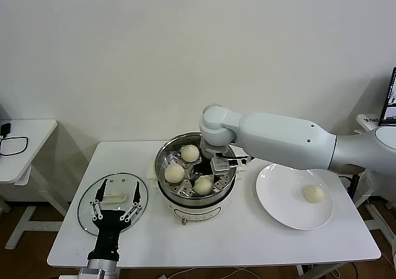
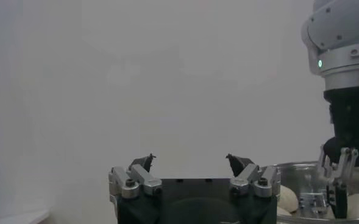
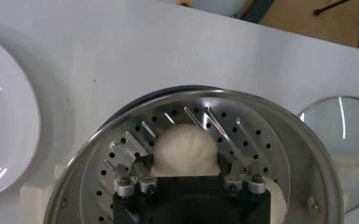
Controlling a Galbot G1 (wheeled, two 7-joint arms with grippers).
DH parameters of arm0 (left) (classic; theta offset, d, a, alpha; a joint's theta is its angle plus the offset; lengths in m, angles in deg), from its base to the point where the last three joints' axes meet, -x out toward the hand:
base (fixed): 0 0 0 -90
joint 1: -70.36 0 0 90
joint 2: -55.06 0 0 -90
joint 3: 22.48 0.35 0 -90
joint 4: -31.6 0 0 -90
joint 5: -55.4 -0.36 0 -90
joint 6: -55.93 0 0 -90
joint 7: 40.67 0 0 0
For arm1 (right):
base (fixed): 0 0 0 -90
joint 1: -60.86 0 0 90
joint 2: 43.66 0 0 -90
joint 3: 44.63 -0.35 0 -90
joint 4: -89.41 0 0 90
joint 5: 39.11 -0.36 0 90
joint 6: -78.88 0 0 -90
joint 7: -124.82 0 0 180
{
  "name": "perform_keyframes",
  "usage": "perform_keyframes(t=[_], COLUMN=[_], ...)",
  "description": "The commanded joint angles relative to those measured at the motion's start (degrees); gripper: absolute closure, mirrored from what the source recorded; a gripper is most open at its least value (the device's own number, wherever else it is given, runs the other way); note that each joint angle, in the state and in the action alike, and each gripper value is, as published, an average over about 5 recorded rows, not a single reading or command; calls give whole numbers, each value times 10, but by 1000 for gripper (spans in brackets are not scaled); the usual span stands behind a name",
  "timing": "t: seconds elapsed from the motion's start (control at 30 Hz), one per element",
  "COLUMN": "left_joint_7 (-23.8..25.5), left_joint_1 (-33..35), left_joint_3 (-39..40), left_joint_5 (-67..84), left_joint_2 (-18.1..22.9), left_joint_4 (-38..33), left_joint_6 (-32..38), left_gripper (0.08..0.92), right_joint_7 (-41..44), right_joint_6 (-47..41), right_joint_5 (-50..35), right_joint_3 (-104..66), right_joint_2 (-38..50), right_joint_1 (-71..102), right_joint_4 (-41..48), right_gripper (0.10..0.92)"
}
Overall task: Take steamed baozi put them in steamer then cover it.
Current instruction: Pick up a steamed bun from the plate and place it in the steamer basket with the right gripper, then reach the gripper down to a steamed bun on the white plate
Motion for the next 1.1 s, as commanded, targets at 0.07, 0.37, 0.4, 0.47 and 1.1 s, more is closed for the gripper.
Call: perform_keyframes(t=[0.07,0.37,0.4,0.47,1.1], left_joint_7=[0,0,0,0,3], left_joint_1=[0,-4,-4,-4,-4], left_joint_3=[-1,0,0,1,1], left_joint_5=[0,0,0,0,-1], left_joint_2=[0,-1,-2,-3,-5], left_joint_4=[1,3,3,2,2], left_joint_6=[2,2,2,2,-1], left_gripper=[177,177,177,177,177], right_joint_7=[-4,13,17,25,90], right_joint_6=[-16,-109,-142,-211,-371], right_joint_5=[1,-162,-200,-279,-289], right_joint_3=[-31,-105,-99,-84,-32], right_joint_2=[9,95,112,140,275], right_joint_1=[0,-42,-50,-63,45], right_joint_4=[4,84,103,139,344], right_gripper=[206,203,203,203,203])
